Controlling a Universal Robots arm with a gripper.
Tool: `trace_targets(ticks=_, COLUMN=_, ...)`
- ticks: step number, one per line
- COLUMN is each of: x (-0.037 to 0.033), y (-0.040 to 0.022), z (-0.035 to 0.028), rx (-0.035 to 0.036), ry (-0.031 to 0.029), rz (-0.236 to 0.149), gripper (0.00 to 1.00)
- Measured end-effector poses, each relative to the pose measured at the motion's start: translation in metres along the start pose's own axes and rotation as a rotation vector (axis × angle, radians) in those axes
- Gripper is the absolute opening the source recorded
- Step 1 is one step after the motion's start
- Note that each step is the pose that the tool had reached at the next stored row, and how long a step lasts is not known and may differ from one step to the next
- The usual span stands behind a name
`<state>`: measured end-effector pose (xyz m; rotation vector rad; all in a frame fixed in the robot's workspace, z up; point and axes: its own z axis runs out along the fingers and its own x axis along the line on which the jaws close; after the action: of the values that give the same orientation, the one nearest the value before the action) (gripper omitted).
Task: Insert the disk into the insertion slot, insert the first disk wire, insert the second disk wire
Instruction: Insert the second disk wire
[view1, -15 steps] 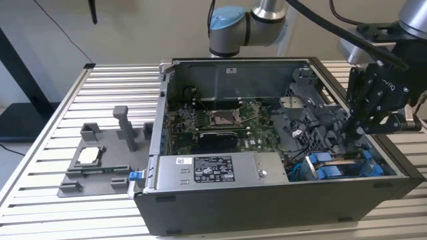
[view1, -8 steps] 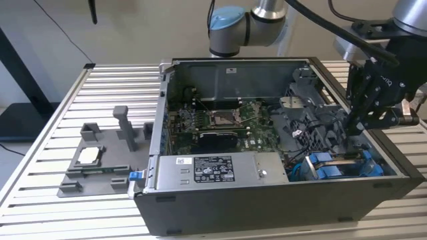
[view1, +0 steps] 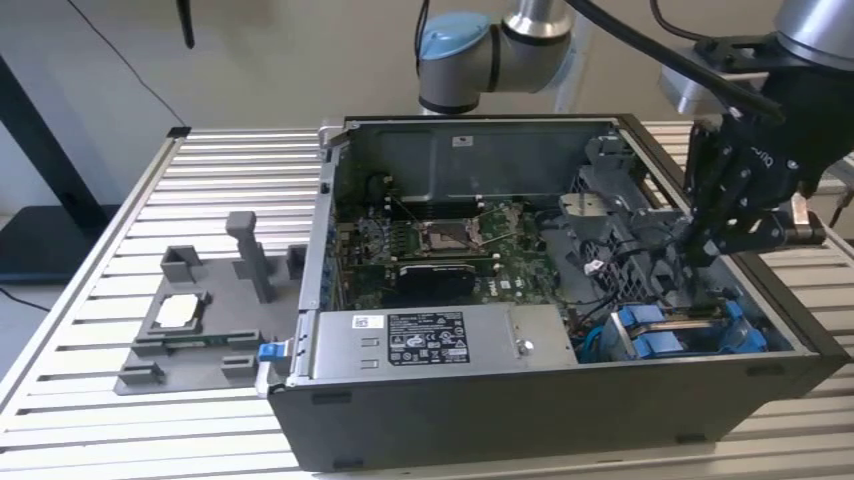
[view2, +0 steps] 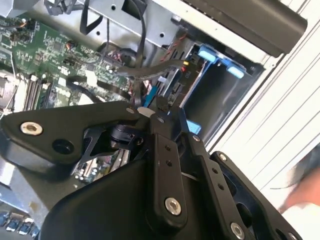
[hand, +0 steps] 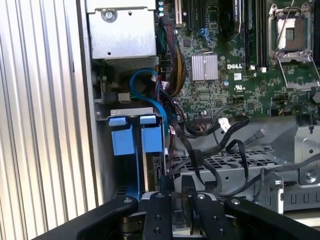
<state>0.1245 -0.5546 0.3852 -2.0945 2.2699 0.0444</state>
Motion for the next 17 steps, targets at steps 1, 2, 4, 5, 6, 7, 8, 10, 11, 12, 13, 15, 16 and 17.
trace_targets(ticks=1, x=-0.0034, y=0.0025, z=0.0004, rx=0.0000, ry=-0.0002, rz=0.000, gripper=0.24)
trace_targets(ticks=2, x=-0.0080, y=0.0048, z=0.0005, rx=0.0000, ry=0.0003, rz=0.000, gripper=0.24)
trace_targets(ticks=4, x=-0.0164, y=0.0089, z=0.0015, rx=0.0005, ry=0.0003, rz=0.000, gripper=0.24)
trace_targets(ticks=5, x=-0.0201, y=0.0122, z=0.0021, rx=0.0011, ry=0.0005, rz=0.000, gripper=0.24)
trace_targets(ticks=6, x=-0.0207, y=0.0167, z=0.0023, rx=0.0012, ry=0.0005, rz=0.000, gripper=0.24)
trace_targets(ticks=7, x=-0.0205, y=0.0210, z=0.0026, rx=0.0012, ry=0.0001, rz=0.000, gripper=0.24)
trace_targets(ticks=8, x=-0.0202, y=0.0255, z=0.0025, rx=0.0012, ry=0.0004, rz=0.000, gripper=0.24)
trace_targets(ticks=10, x=-0.0194, y=0.0332, z=0.0027, rx=0.0011, ry=0.0002, rz=-0.002, gripper=0.24)
trace_targets(ticks=11, x=-0.0186, y=0.0356, z=0.0027, rx=0.0011, ry=0.0002, rz=-0.003, gripper=0.24)
trace_targets(ticks=12, x=-0.0175, y=0.0371, z=0.0026, rx=0.0009, ry=0.0005, rz=-0.005, gripper=0.24)
trace_targets(ticks=13, x=-0.0161, y=0.0375, z=0.0026, rx=0.0008, ry=0.0005, rz=-0.008, gripper=0.24)
trace_targets(ticks=15, x=-0.0132, y=0.0374, z=0.0032, rx=0.0004, ry=0.0002, rz=-0.016, gripper=0.24)
trace_targets(ticks=16, x=-0.0128, y=0.0373, z=0.0035, rx=0.0010, ry=0.0000, rz=-0.021, gripper=0.24)
trace_targets(ticks=17, x=-0.0127, y=0.0373, z=0.0038, rx=0.0044, ry=-0.0004, rz=-0.028, gripper=0.24)
